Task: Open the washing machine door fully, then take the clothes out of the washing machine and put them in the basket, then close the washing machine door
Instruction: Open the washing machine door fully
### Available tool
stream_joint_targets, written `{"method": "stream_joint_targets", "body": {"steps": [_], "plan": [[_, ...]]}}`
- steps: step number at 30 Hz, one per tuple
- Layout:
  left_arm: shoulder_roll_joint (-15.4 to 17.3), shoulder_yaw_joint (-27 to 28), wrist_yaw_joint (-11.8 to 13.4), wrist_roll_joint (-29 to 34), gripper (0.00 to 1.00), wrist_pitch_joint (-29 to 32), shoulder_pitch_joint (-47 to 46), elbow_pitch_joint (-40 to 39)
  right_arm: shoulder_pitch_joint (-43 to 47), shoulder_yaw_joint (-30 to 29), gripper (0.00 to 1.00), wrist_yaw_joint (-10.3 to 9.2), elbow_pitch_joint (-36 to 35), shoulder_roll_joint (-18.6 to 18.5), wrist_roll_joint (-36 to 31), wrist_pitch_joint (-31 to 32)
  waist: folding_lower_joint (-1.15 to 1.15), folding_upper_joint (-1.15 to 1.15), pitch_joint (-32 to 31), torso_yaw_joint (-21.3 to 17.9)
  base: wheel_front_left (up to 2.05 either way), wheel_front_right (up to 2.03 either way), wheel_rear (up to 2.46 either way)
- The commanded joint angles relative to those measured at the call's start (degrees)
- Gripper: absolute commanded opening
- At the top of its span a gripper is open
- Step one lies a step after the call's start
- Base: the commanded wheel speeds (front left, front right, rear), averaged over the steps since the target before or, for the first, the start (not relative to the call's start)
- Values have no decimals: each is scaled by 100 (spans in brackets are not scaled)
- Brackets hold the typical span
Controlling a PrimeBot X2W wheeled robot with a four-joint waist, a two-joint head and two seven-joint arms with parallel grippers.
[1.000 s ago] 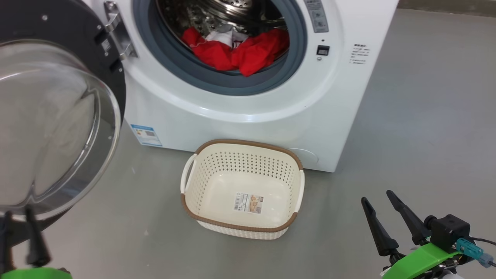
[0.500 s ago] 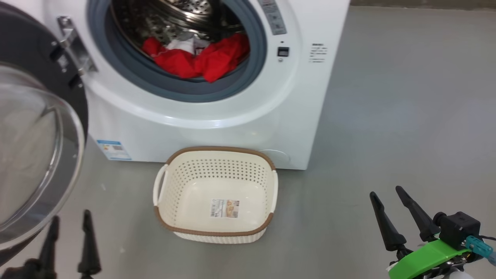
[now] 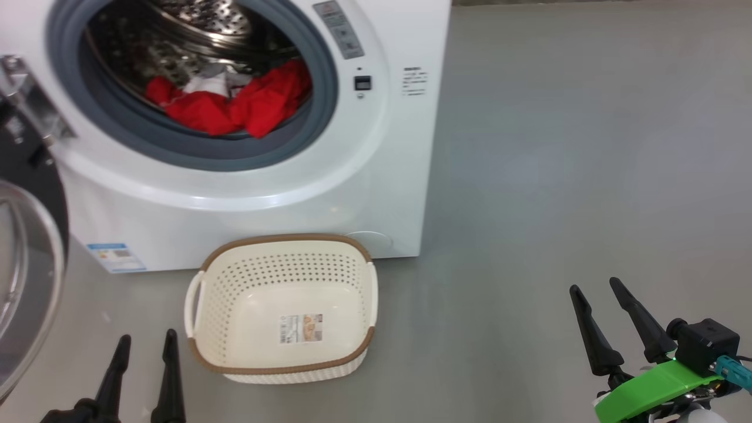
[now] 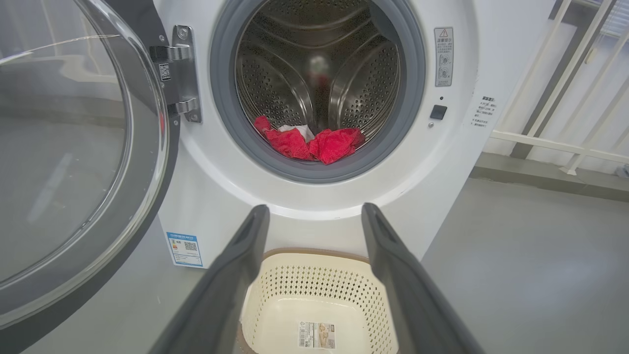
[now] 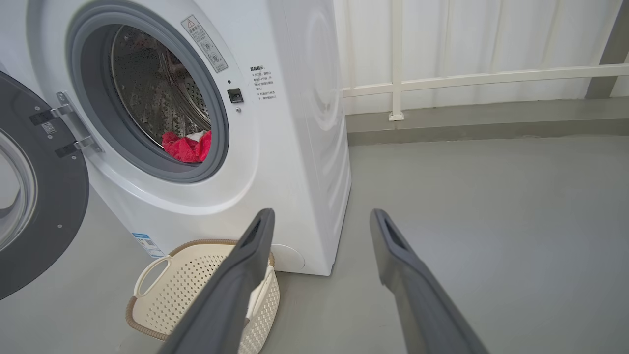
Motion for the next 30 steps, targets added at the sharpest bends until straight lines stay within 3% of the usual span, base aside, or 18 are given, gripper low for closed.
{"method": "stream_joint_targets", "body": {"steps": [1,14,30], "plan": [[134,105,-30,-37,100,-28,-46,-171,8,68,100,36,-146,-61,-27,-52,0,0,12,-225,0,0,0],[171,-86,-31,-4,100,-28,56,-180,75,-22,100,36,-168,-52,-28,-52,0,0,-23,-647,0,0,0],[213,-170,-31,28,100,-28,20,-188,114,-99,100,36,-214,-46,-47,-52,0,0,-41,-609,0,0,0]]}}
